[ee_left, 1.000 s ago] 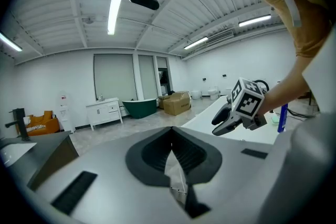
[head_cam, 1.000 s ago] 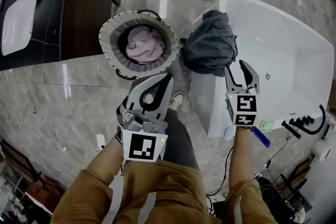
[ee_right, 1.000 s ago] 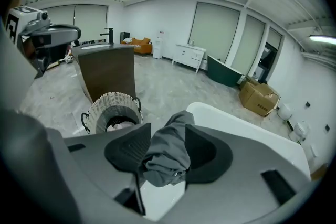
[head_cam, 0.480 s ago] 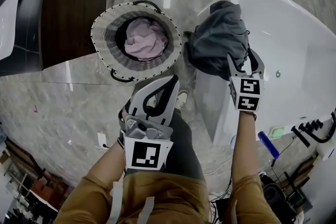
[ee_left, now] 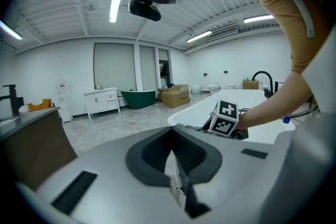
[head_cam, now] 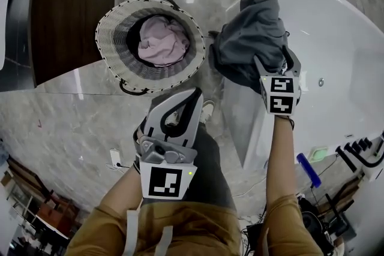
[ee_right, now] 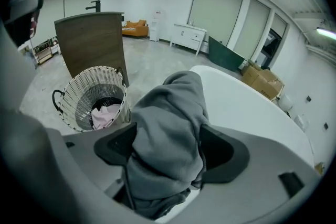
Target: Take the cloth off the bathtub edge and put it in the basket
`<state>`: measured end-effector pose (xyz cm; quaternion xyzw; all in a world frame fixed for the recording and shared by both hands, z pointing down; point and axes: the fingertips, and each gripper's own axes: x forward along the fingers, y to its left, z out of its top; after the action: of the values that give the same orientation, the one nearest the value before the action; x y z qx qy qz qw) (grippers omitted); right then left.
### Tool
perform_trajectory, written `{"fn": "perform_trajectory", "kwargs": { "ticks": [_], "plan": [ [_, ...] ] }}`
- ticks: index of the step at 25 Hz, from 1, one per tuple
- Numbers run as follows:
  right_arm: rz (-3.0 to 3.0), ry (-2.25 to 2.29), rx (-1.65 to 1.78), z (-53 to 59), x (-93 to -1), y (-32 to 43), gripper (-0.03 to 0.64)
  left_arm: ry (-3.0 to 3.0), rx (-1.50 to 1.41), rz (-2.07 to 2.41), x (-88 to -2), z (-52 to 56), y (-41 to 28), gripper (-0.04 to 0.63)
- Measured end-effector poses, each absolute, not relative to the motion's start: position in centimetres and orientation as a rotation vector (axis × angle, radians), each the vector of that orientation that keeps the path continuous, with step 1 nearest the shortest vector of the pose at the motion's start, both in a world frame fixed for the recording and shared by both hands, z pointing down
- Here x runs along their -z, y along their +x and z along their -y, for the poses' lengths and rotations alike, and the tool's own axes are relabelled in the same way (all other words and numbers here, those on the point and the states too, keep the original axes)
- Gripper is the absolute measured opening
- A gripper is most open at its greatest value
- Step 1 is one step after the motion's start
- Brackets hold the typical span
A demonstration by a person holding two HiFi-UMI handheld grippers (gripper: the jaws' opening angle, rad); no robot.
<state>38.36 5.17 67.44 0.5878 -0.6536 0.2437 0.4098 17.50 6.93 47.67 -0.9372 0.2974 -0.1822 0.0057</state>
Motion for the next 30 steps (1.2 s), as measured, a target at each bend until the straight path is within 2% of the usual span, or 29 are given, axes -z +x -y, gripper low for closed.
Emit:
{"fn": "perform_trajectory", "kwargs": {
  "ticks": [4, 11, 20, 22, 23, 30],
  "plan": [
    [1.659, 1.459, -0.622, -4.0, -68.3, 38.7, 0.388, -2.933, 0.581, -0.940, -48.1, -6.9, 17.6, 0.005],
    [1.673, 1.423, -0.692, -3.5, -69.1, 38.5, 0.382, -2.932, 0.596, -0.945, -48.8, -7.0, 17.8, 0.005],
    [1.713, 1.587, -0.769, -4.4, -66.1, 38.6, 0.237, -2.932, 0.596, -0.927, -48.1, -7.8, 18.1, 0.005],
    [1.720, 1.591, -0.740, -4.5, -65.1, 38.6, 0.164, -2.931, 0.592, -0.922, -47.9, -8.0, 18.1, 0.005],
    [1.719, 1.584, -0.717, -4.6, -64.7, 38.5, 0.065, -2.932, 0.591, -0.921, -47.8, -8.0, 18.1, 0.005],
    [1.768, 1.605, -0.772, -6.2, -63.1, 37.9, 0.052, -2.931, 0.574, -0.921, -46.2, -8.7, 17.9, 0.005]
  ]
}}
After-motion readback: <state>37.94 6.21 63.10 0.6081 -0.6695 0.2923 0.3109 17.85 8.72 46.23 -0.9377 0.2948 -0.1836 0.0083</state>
